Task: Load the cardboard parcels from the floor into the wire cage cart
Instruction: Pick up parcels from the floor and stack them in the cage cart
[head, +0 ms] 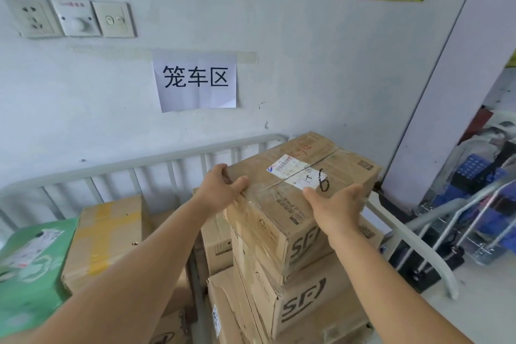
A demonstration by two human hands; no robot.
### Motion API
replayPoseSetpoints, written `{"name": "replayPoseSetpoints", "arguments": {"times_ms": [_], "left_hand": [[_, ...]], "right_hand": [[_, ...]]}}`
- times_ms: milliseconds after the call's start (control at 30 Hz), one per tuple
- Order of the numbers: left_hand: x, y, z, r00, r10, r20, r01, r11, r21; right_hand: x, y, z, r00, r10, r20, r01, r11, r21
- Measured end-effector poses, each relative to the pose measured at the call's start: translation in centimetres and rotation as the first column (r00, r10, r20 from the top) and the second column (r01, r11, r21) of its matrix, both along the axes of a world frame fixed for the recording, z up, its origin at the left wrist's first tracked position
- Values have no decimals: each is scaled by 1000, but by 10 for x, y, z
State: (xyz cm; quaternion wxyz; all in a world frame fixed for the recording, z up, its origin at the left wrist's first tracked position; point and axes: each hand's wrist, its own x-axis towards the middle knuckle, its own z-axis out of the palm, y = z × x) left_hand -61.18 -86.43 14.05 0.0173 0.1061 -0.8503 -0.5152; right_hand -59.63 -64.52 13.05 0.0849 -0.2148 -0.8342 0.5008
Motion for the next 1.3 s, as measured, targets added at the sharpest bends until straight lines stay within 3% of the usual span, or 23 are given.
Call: {"name": "replayPoseSetpoints", "arguments": {"times_ms": [200,500,767,1033,1300], "left_hand": [[6,-36,2,997,56,43,-62,990,130],[19,-123,21,961,251,-120,-236,963,129],[21,-171,-5,915,401,-51,-382,900,211],[-15,-180,-45,861,508,32,-503,840,206],[-75,-148,-102,823,555,123,-567,814,123]], "right_hand": [[-10,-35,5,997,74,-2,-74,996,-55],[-42,-124,27,962,271,-25,-272,956,-109],[-85,-182,22,901,430,58,-424,901,-95],[-166,-208,-16,797,592,122,-566,801,-195],[-252,-197,-78,689,656,309,-632,752,-189]]}}
